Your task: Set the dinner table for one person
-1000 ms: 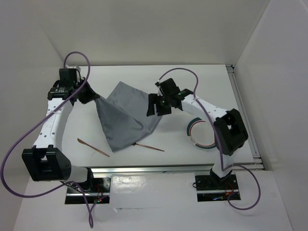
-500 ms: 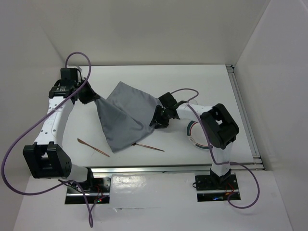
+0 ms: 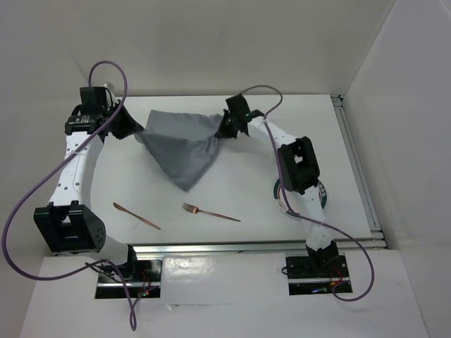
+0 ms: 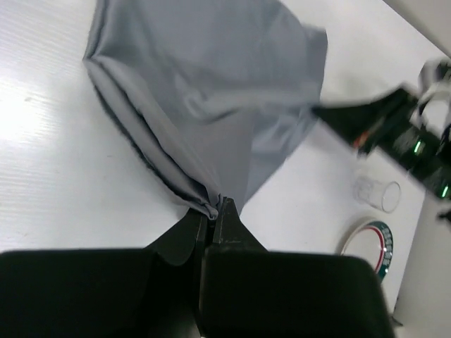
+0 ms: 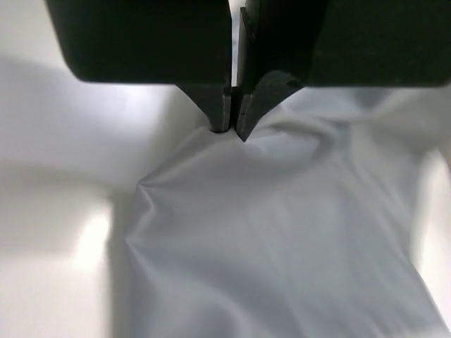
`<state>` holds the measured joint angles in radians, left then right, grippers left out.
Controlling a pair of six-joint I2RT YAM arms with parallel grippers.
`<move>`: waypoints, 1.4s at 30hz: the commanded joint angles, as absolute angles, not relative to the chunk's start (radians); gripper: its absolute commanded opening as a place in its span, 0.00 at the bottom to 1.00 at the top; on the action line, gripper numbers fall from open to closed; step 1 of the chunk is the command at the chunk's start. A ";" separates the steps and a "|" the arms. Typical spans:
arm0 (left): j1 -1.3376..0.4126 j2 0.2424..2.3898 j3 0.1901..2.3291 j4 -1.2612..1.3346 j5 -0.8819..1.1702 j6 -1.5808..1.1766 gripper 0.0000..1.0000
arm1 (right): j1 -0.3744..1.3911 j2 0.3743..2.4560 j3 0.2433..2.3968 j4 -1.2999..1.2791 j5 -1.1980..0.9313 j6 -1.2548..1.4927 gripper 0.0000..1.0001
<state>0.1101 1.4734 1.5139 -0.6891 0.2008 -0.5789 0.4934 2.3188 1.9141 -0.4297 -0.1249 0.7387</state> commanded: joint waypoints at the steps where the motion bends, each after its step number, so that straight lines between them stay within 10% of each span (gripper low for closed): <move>1: 0.080 1.485 1.478 -0.680 0.358 -0.555 0.00 | 0.379 2.484 2.255 -0.567 -0.167 0.605 0.00; 3: -0.001 1.474 1.430 -0.658 0.426 -0.555 0.14 | 0.313 2.631 2.535 -0.629 -0.250 0.591 0.07; 4: -0.030 1.474 1.410 -0.644 0.463 -0.543 0.34 | 0.293 2.654 2.586 -0.629 -0.300 0.580 0.46; 5: -0.056 1.474 1.399 -0.664 0.472 -0.529 0.79 | 0.257 2.654 2.570 -0.605 -0.401 0.580 0.64; 6: -0.095 1.474 1.399 -0.673 0.459 -0.514 1.00 | 0.244 2.604 2.515 -0.525 -0.441 0.580 0.77; 9: -0.092 1.474 1.436 -0.721 0.341 -0.489 1.00 | 0.235 2.469 2.242 -0.389 -0.472 0.549 0.97; 20: 0.026 1.743 1.542 -0.637 0.235 -0.535 0.68 | 0.370 2.047 1.789 -0.419 -0.236 0.456 0.83; 32: 0.057 2.278 1.940 -0.610 0.207 -0.578 0.81 | 0.682 1.822 1.228 -0.269 -0.233 0.814 0.88; 42: 0.057 2.451 2.102 -0.581 0.216 -0.609 0.77 | 0.750 1.988 1.216 -0.101 -0.267 1.011 0.87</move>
